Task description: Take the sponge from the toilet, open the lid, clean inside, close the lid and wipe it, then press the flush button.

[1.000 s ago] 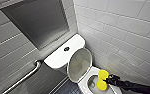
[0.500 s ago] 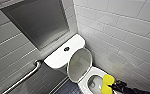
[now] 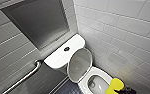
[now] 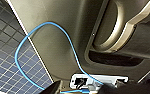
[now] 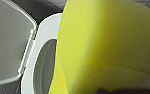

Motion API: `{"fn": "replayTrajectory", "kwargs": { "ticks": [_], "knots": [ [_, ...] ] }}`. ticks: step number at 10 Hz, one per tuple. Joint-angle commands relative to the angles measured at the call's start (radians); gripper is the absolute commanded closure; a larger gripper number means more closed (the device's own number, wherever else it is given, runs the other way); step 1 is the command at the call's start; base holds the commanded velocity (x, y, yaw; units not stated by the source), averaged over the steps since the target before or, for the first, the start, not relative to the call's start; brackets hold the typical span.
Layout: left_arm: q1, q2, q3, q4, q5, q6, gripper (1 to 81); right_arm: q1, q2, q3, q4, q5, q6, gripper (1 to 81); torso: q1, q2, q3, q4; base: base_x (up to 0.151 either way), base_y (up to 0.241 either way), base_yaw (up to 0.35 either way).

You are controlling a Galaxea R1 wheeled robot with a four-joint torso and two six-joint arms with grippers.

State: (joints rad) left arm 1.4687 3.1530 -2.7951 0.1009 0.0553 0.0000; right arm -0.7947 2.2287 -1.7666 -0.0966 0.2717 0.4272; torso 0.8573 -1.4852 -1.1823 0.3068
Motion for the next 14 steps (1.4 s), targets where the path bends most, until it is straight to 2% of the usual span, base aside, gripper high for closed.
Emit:
{"fn": "replayTrajectory", "kwargs": {
  "ticks": [1,4,7,9,12,14],
  "knots": [
    [0.029,-0.005,-0.001,0.0,0.09,0.005,1.0,-0.053,-0.134,0.092,0.046,0.038,0.007,81.1,0.0,0.0,0.0,0.0,0.0,0.0,0.0],
    [0.028,-0.004,0.006,0.0,0.09,0.005,1.0,-0.205,-0.143,0.095,0.058,0.171,0.005,81.1,0.0,0.0,0.0,0.0,0.0,0.0,0.0],
    [0.028,-0.004,0.008,0.0,0.089,0.005,1.0,-0.259,-0.139,0.113,0.055,0.224,-0.002,81.1,0.0,0.0,0.0,0.0,0.0,0.0,0.0],
    [0.028,-0.004,0.011,0.0,0.089,0.005,1.0,-0.176,-0.186,0.181,0.046,0.19,-0.007,81.1,0.0,0.0,0.0,0.0,0.0,0.0,0.0],
    [0.026,-0.004,0.012,0.0,0.087,0.005,1.0,-0.049,-0.24,0.276,0.044,0.069,-0.007,81.1,0.0,0.0,0.0,0.0,0.0,0.0,0.0],
    [0.026,-0.002,0.012,0.0,0.086,0.005,1.0,0.033,-0.22,0.274,0.046,-0.024,-0.007,81.1,0.0,0.0,0.0,0.0,0.0,0.0,0.0]
  ]
}}
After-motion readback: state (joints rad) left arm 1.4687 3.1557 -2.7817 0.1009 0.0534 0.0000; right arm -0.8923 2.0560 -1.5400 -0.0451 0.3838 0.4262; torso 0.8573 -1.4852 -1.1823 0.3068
